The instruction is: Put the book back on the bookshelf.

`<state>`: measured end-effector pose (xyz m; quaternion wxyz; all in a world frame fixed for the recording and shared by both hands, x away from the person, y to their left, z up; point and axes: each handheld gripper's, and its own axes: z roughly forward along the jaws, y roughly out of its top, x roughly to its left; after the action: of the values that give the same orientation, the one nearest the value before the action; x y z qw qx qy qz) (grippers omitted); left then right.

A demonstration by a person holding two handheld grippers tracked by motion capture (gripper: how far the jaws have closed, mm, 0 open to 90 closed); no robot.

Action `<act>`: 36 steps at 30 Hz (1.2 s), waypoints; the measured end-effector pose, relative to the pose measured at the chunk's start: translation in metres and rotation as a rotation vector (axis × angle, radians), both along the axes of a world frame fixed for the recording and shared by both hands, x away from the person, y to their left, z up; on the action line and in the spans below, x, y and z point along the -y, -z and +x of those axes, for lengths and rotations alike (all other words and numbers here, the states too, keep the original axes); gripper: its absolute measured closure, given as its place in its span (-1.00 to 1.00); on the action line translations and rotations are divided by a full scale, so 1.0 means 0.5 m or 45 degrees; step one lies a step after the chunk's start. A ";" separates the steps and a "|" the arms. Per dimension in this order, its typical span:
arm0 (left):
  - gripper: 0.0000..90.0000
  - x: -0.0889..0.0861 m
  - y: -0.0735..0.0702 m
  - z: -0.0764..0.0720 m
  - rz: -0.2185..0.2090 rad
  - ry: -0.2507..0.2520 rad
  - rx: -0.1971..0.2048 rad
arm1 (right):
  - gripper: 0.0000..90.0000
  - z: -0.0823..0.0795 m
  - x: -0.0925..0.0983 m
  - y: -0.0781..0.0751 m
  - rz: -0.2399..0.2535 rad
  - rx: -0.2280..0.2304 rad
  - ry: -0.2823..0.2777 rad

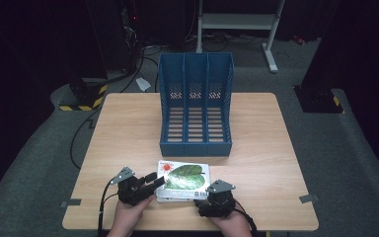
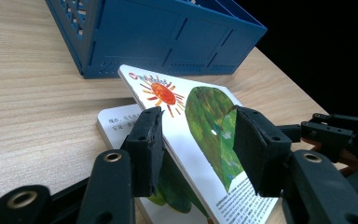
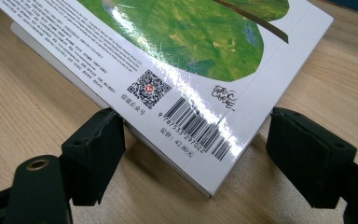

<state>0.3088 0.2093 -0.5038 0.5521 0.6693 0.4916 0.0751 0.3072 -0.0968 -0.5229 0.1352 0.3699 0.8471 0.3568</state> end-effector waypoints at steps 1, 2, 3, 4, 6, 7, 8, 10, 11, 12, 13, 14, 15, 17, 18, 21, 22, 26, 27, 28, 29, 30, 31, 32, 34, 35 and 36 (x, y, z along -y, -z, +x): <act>0.14 0.000 0.000 0.000 0.005 0.003 -0.002 | -0.57 0.000 0.000 0.000 0.000 0.003 -0.002; 0.13 0.000 0.002 0.001 0.002 0.001 -0.009 | -0.57 0.000 0.000 0.000 0.002 0.000 0.002; 0.08 0.000 0.002 0.002 0.006 0.000 -0.014 | -0.51 -0.001 0.000 0.000 0.003 0.002 0.009; 0.08 -0.001 0.003 0.004 0.011 -0.008 -0.019 | -0.51 -0.001 0.000 0.000 0.003 0.002 0.009; 0.00 -0.005 0.007 0.009 0.014 -0.023 -0.041 | -0.45 0.000 0.002 0.000 0.006 0.008 0.014; -0.02 -0.006 0.010 0.012 0.017 -0.027 -0.057 | -0.45 0.000 0.002 0.000 0.006 0.008 0.014; -0.02 -0.006 0.014 0.016 0.010 -0.024 -0.078 | -0.44 0.000 0.002 0.000 0.006 0.009 0.014; -0.03 0.002 0.021 0.022 0.033 -0.021 -0.094 | -0.43 0.000 0.001 0.000 0.005 0.010 0.015; -0.07 0.004 0.022 0.023 0.043 -0.025 -0.097 | -0.43 0.001 0.001 0.000 0.004 0.013 0.017; -0.07 0.005 0.023 0.023 0.044 -0.027 -0.101 | -0.43 0.001 0.000 0.000 0.002 0.015 0.020; -0.07 0.006 0.024 0.025 0.027 -0.040 -0.115 | -0.43 0.001 0.000 0.000 0.002 0.015 0.020; -0.07 0.004 0.025 0.026 0.015 -0.037 -0.122 | -0.43 0.001 0.000 0.000 0.003 0.013 0.023; -0.07 0.002 0.026 0.027 0.007 -0.034 -0.126 | -0.42 0.001 0.001 0.000 0.003 0.014 0.024; -0.06 0.000 0.027 0.028 0.014 -0.033 -0.132 | -0.39 0.001 0.002 0.000 0.011 0.015 0.025; -0.06 -0.001 0.028 0.028 0.013 -0.037 -0.137 | -0.36 0.002 0.003 -0.001 0.024 0.009 0.034; -0.06 0.001 0.031 0.029 0.012 -0.032 -0.150 | -0.34 0.003 0.006 -0.001 0.050 -0.012 0.045; -0.06 0.003 0.032 0.030 0.010 -0.027 -0.154 | -0.33 0.004 0.006 -0.001 0.046 -0.007 0.043; -0.06 0.009 0.034 0.029 0.022 -0.010 -0.160 | -0.33 0.004 0.006 -0.001 0.044 -0.006 0.043; -0.06 0.009 0.034 0.029 0.029 0.000 -0.160 | -0.32 0.004 0.006 -0.001 0.045 -0.006 0.045; -0.05 0.010 0.035 0.028 0.027 0.001 -0.161 | -0.31 0.005 0.007 -0.002 0.054 -0.010 0.046; -0.05 0.011 0.035 0.028 0.022 0.000 -0.164 | -0.31 0.005 0.007 -0.002 0.054 -0.010 0.046; -0.05 0.012 0.035 0.028 0.022 0.001 -0.168 | -0.31 0.005 0.007 -0.001 0.055 -0.010 0.045; -0.05 0.012 0.036 0.028 0.028 0.009 -0.167 | -0.31 0.005 0.007 -0.001 0.053 -0.009 0.044; -0.05 0.013 0.036 0.028 0.031 0.013 -0.161 | -0.31 0.005 0.007 -0.001 0.053 -0.009 0.044; -0.03 0.016 0.036 0.027 0.028 0.019 -0.160 | -0.31 0.005 0.008 -0.002 0.054 -0.010 0.045; -0.01 0.017 0.035 0.026 0.025 0.027 -0.160 | -0.30 0.005 0.008 -0.002 0.055 -0.010 0.044; -0.01 0.019 0.035 0.026 0.023 0.030 -0.155 | -0.30 0.005 0.008 -0.002 0.055 -0.010 0.044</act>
<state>0.3219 0.2000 -0.5211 0.5158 0.6833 0.5158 0.0323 0.3095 -0.1007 -0.5221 0.1302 0.3888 0.8332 0.3710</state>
